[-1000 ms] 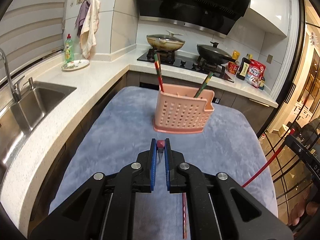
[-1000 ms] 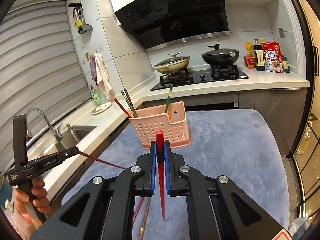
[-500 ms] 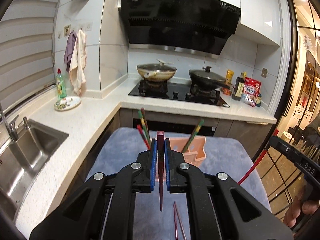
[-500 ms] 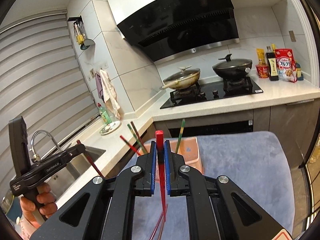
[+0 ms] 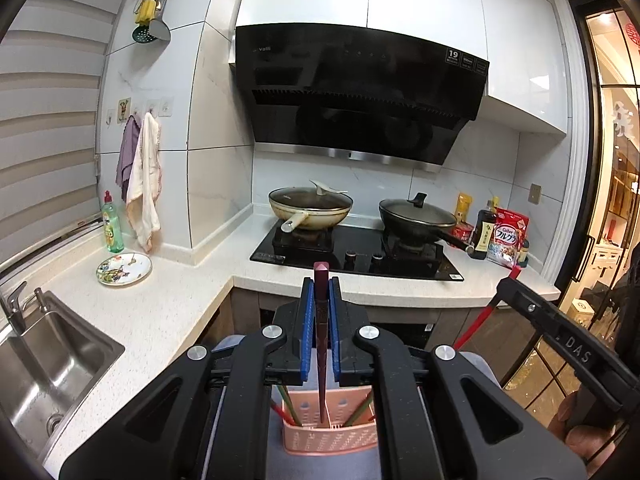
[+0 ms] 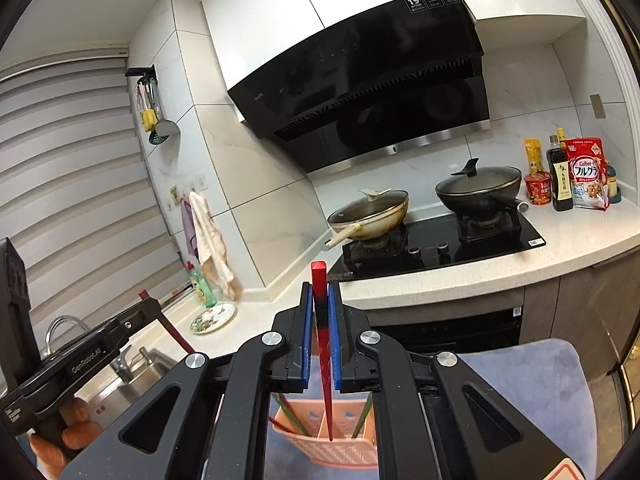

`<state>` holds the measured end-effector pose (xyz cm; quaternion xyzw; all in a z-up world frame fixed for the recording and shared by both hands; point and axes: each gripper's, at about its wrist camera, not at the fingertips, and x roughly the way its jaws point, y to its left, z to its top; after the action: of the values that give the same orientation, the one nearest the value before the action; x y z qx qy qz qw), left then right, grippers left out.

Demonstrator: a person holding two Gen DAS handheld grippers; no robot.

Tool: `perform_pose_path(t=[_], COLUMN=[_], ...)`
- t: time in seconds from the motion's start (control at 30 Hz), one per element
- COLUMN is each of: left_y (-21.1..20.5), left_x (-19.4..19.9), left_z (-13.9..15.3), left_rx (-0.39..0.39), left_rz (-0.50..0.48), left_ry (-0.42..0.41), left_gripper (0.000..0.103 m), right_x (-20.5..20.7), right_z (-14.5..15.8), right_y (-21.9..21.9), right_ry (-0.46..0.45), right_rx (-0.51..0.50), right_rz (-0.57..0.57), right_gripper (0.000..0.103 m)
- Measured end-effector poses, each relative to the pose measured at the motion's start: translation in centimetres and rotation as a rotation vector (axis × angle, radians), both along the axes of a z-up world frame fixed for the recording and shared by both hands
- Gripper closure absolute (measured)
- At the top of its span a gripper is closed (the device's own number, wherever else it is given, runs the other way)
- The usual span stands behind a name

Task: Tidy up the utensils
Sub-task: 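Lift both chopsticks and lower them into the pink holder with both tools, then open both tools to release the chopsticks in the holder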

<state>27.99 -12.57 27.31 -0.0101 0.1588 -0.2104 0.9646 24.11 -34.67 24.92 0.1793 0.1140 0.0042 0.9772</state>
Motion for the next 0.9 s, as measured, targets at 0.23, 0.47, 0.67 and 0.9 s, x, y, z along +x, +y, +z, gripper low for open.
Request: perform_pose_path(t=[0.23, 0.47, 0.67, 0.9], left_y=[-0.7, -0.9, -1.1, -1.5], left_x=[2.4, 4.4, 4.8, 3.6], left_z=[-1.9, -6.0, -8.5, -9.2], left_rx=[0.02, 0.032, 0.046, 0.107], left_rz=[0.011, 0.019, 0.021, 0.055], left_ry=[0.03, 0.103, 0.146, 0.13], left_gripper=[0.096, 0.096, 0.096, 0.089], right_x=[3.0, 4.7, 5.1, 3.8], right_z=[-3.0, -7.9, -10.1, -9.8], right_y=[0.0, 0.4, 0.8, 0.5], right_ry=[0.052, 0.146, 0.194, 0.183], right_rx=[0.002, -0.004, -0.009, 0.0], right_rz=[0.001, 0.016, 0.034, 0.025], right_gripper=[0.096, 0.096, 0.096, 0.088])
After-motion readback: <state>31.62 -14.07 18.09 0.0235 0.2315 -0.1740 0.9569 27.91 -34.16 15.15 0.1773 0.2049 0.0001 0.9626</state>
